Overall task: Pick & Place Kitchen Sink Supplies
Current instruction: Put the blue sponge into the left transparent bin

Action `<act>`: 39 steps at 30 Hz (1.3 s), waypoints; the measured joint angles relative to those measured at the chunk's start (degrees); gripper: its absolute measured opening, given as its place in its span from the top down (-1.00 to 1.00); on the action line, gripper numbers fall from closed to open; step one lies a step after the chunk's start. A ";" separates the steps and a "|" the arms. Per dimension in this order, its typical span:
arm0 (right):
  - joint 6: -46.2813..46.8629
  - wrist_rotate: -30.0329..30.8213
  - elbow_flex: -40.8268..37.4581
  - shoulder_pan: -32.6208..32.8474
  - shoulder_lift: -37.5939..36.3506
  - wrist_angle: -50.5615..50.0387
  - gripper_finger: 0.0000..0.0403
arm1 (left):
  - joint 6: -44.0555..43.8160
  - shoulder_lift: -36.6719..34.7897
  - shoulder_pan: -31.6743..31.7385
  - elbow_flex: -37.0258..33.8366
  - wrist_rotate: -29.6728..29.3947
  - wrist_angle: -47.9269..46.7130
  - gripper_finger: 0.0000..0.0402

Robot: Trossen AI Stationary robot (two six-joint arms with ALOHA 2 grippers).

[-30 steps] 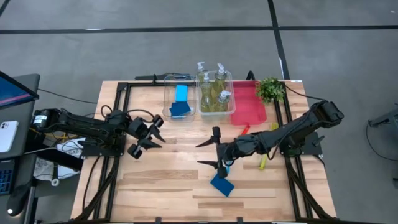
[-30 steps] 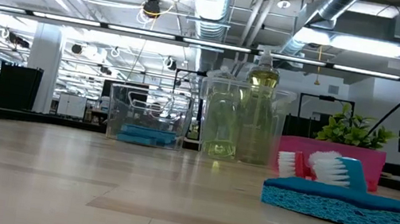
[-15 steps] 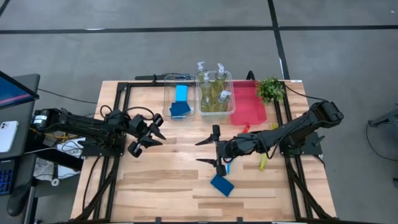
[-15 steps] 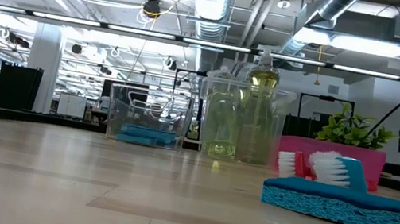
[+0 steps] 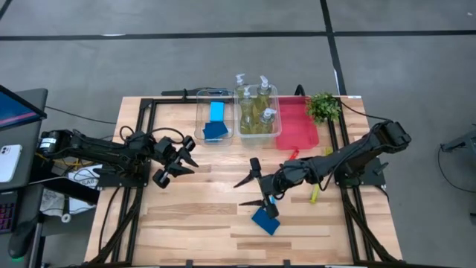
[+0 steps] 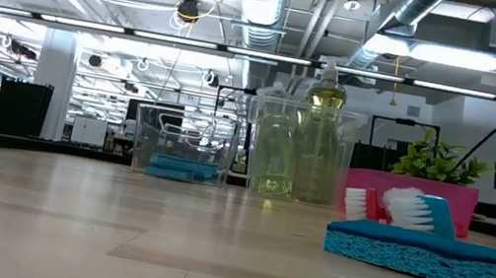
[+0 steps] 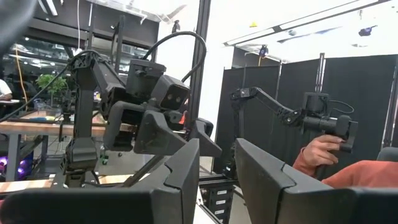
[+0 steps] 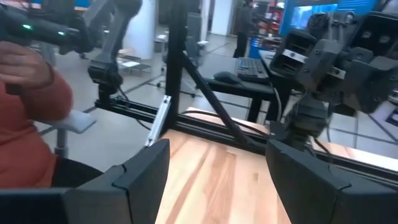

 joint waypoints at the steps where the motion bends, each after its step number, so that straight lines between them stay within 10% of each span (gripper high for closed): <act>1: 0.00 -0.32 0.00 -0.02 0.00 0.00 -0.29 | 0.00 0.00 0.02 0.00 0.00 0.00 0.48; 39: 0.04 -1.67 0.00 0.04 0.00 4.72 -0.29 | 0.02 0.02 0.02 0.02 0.02 -0.02 0.48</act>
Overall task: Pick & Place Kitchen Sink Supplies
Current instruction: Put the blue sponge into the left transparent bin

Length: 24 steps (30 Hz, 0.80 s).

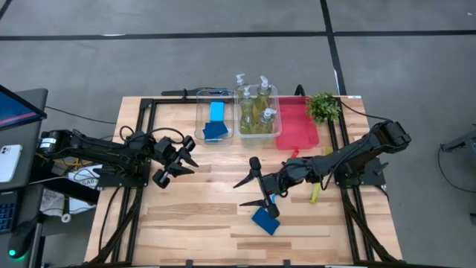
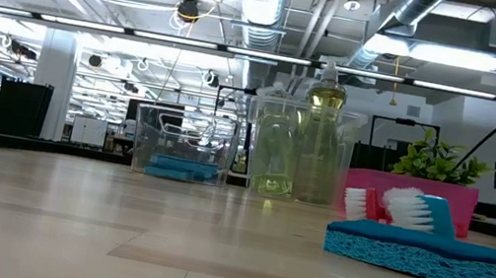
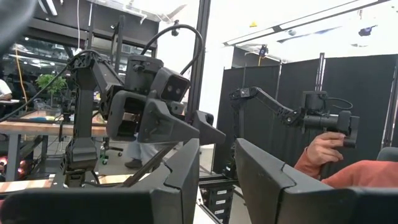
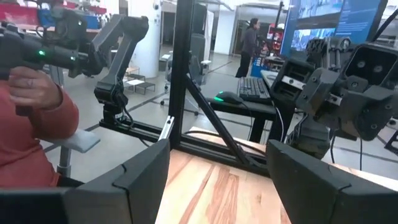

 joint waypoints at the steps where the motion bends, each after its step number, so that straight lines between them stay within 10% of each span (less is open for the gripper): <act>1: 0.00 -0.09 0.00 0.00 0.00 0.16 -0.29 | 0.00 0.00 0.00 0.00 0.00 0.00 0.48; 12: -2.27 -17.47 0.00 0.02 0.00 1.35 -0.29 | 0.00 0.00 0.00 0.00 0.00 -0.02 0.48; 24: -1.09 -18.95 -0.02 -0.12 0.00 4.88 -0.29 | 0.00 0.00 0.00 0.00 0.00 -0.02 0.48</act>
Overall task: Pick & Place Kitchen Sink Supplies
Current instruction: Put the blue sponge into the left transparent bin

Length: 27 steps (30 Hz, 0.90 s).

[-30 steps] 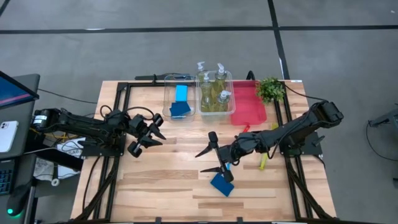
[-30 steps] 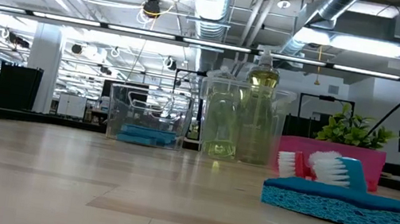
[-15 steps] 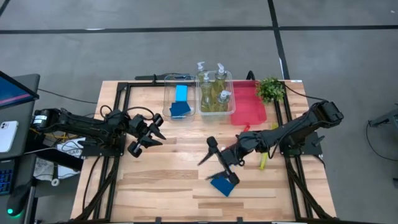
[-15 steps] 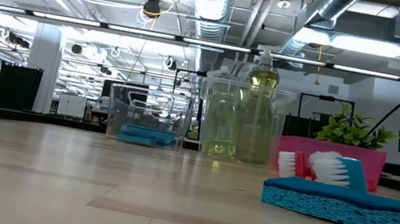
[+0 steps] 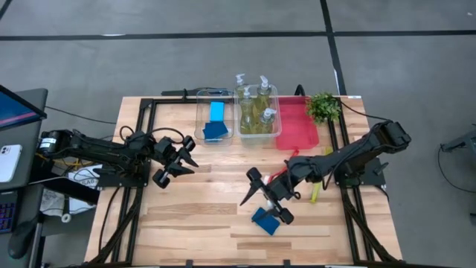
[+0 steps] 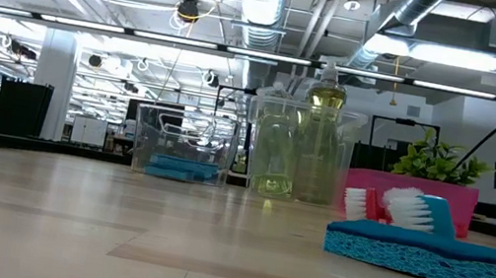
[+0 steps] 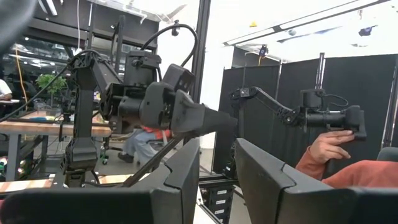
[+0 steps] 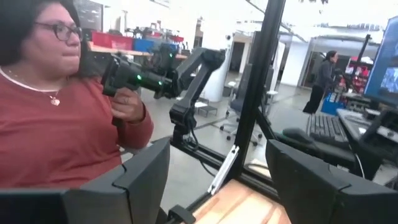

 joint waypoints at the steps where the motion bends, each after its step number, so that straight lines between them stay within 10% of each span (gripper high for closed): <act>1: 0.01 -0.13 0.00 0.01 0.00 0.24 -0.29 | 0.00 0.00 0.00 0.00 0.00 0.00 0.48; 27: 7.07 -0.11 0.00 0.03 0.00 6.13 -0.29 | 0.00 0.00 0.00 0.00 0.00 0.02 0.48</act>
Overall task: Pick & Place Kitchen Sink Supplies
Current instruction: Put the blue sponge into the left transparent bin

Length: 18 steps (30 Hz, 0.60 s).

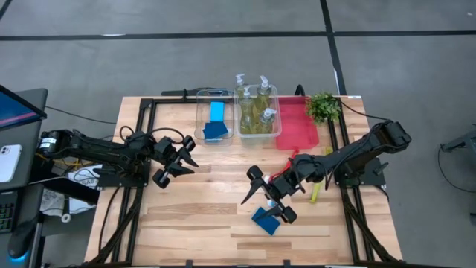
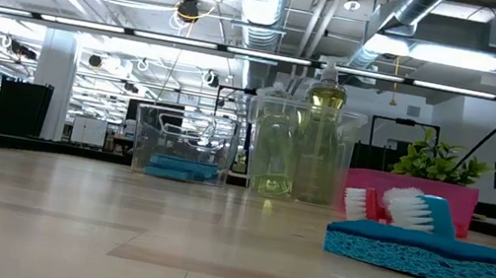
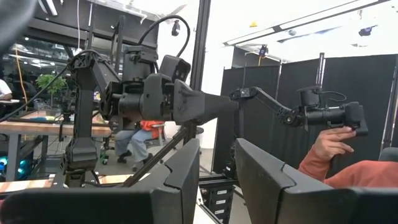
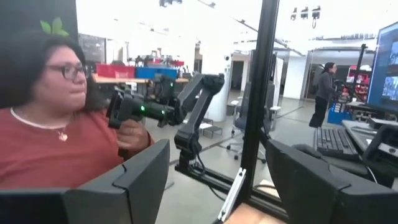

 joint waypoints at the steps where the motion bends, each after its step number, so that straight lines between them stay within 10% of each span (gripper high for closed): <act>1: 0.42 0.00 0.00 0.00 0.00 0.67 -0.29 | 0.00 0.00 -0.01 0.00 -0.02 0.00 0.48; 18: -0.03 0.02 0.00 0.00 0.00 1.58 -0.29 | 0.00 0.00 -0.02 0.00 -0.02 0.00 0.48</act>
